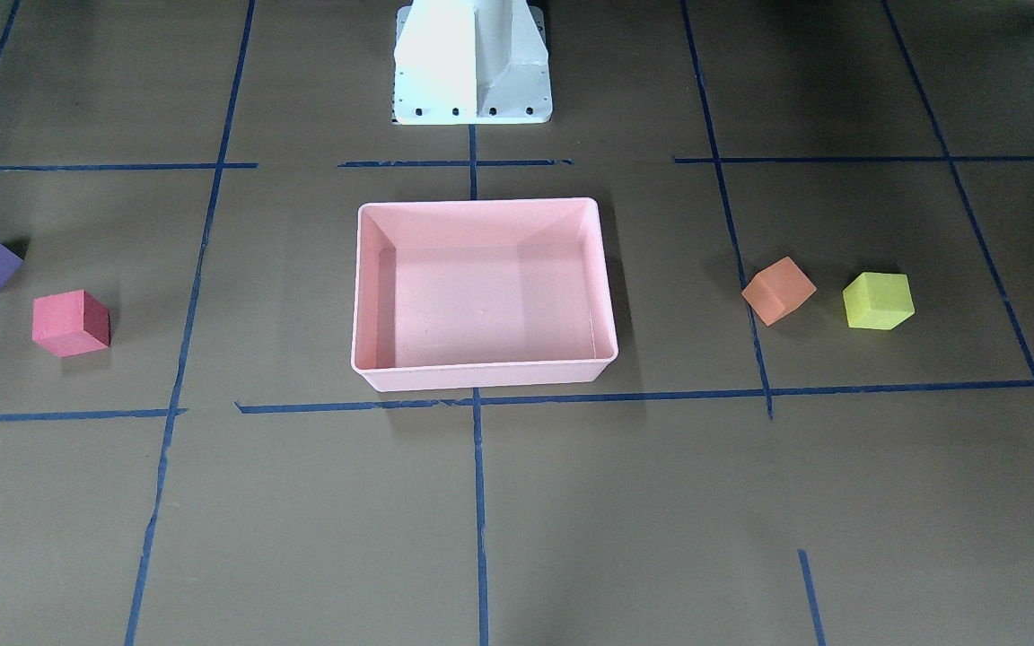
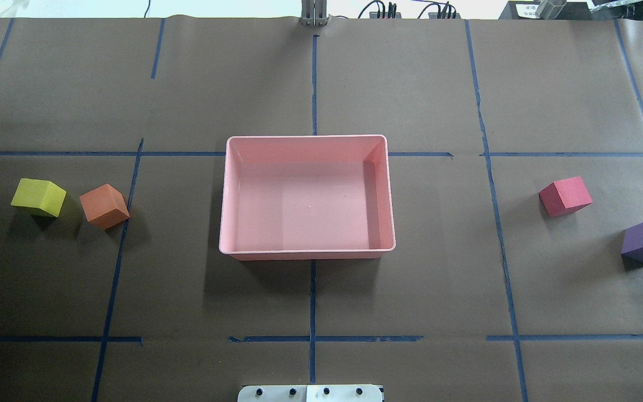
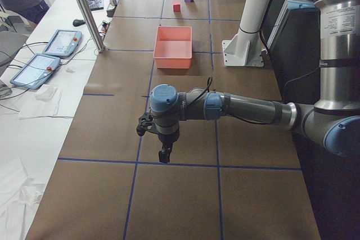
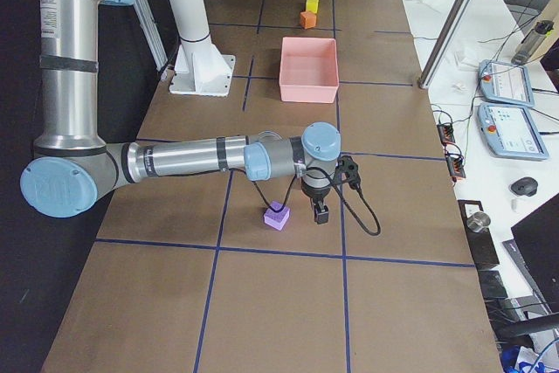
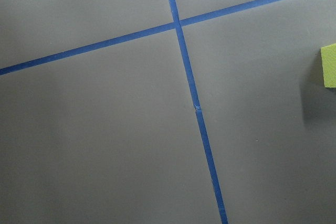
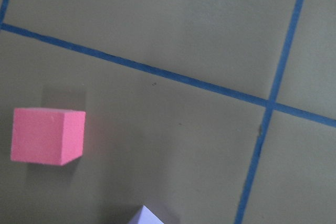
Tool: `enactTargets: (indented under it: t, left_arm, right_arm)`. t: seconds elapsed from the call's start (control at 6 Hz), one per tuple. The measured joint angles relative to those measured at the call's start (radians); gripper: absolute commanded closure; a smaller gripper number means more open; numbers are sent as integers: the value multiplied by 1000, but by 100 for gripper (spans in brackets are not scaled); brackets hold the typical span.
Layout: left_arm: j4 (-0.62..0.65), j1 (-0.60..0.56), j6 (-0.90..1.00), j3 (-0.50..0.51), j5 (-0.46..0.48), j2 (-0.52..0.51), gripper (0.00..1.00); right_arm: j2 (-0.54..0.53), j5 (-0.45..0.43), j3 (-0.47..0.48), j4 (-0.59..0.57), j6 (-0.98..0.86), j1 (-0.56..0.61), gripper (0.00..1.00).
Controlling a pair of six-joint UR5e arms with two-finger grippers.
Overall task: Place blocks into pink bin with both arms
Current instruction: 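Reach the right gripper down to the pink cube and grasp it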
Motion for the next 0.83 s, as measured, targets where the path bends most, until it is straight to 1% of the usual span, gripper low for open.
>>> enactTargets:
  t: [0.17,0.33,0.5,0.83]
  left_arm:
    - [-1,0,0,-1,0,0,0]
    - [-2,0,0,-1,0,0,0]
    - [-2,0,0,-2,0,0,0]
    - [1,0,0,-12,0,1,0]
  right_arm:
    - [29,-30,-2,95,179,-100,0]
    - [57,-87,-3,152,317,-201,0]
    - [75,-136,-4,173,390,-278,0]
    - [89,-180,-23,181,419,-367,0]
